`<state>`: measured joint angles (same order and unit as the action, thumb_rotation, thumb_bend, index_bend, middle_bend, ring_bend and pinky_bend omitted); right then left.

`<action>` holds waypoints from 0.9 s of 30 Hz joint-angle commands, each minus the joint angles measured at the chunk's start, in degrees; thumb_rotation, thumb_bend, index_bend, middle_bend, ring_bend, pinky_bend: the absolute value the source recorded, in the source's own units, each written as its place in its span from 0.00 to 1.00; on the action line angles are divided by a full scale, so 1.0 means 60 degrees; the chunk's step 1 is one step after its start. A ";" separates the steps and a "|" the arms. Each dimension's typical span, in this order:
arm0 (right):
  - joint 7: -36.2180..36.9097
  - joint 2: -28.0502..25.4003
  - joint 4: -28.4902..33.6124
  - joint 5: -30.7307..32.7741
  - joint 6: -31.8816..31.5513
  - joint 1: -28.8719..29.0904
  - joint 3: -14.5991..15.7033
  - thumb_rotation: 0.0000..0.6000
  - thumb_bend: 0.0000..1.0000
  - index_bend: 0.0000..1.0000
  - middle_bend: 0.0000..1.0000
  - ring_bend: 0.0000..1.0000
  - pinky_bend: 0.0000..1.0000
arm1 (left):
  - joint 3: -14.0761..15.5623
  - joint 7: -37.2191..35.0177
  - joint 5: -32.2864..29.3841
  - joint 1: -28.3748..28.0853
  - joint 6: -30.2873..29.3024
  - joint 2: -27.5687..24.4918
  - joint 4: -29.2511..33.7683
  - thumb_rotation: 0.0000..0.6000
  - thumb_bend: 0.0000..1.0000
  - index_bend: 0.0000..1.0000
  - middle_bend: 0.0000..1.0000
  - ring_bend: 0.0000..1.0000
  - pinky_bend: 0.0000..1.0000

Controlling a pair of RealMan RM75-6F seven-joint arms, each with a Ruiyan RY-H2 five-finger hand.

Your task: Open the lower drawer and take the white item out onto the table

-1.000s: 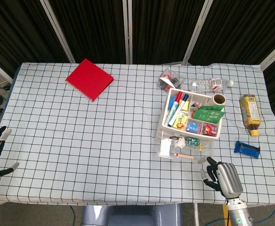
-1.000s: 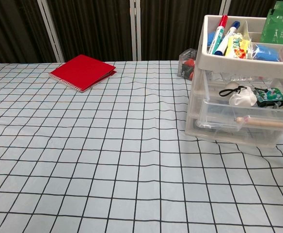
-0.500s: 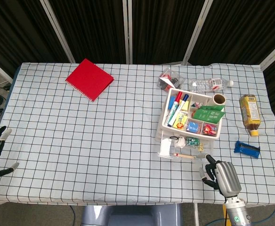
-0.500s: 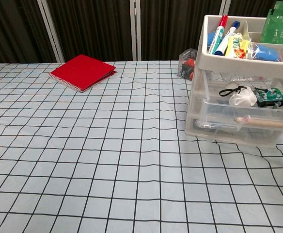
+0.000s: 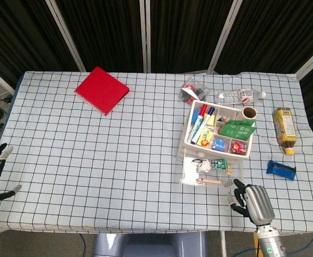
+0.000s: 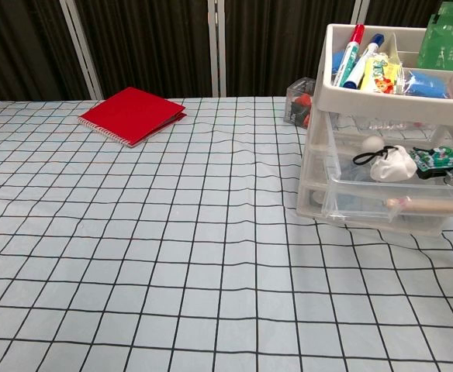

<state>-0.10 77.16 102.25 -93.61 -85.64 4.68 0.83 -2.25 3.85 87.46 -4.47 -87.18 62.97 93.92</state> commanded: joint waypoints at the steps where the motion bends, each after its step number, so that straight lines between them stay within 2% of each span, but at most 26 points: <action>1: 0.0018 -0.0043 0.0011 -0.0052 -0.0048 -0.0043 0.0050 1.00 0.40 0.51 0.93 0.92 0.74 | 0.0007 0.0008 0.0011 0.0003 -0.0005 -0.0001 0.0007 1.00 0.11 0.00 0.00 0.00 0.00; 6: 0.0133 -0.0080 0.0013 -0.0153 -0.0129 -0.0079 0.0081 1.00 0.40 0.46 0.93 0.92 0.74 | 0.0008 0.0022 0.0019 0.0011 -0.0024 0.0005 0.0012 1.00 0.11 0.00 0.00 0.00 0.00; 14: 0.0535 -0.0066 0.0069 -0.0250 -0.0246 -0.0028 -0.0050 1.00 0.32 0.29 0.92 0.91 0.74 | -0.0011 0.0014 -0.0049 -0.0019 0.0053 0.0014 -0.0021 1.00 0.11 0.00 0.00 0.00 0.00; 20: 0.0561 -0.0241 0.0387 -0.0542 -0.0374 -0.0030 -0.0002 1.00 0.29 0.28 0.92 0.91 0.74 | -0.0021 -0.0010 -0.0045 -0.0007 0.0014 0.0007 -0.0014 1.00 0.11 0.00 0.00 0.00 0.00; 27: 0.0184 -0.0760 0.1451 -0.0851 -0.0239 0.0190 -0.0132 1.00 0.24 0.30 0.92 0.91 0.74 | -0.0026 -0.0051 -0.0028 0.0010 -0.0033 -0.0005 -0.0011 1.00 0.11 0.00 0.00 0.00 0.00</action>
<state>2.13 73.74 109.08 -98.12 -87.58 5.19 0.47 -2.41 3.55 87.28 -4.42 -87.37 62.94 93.86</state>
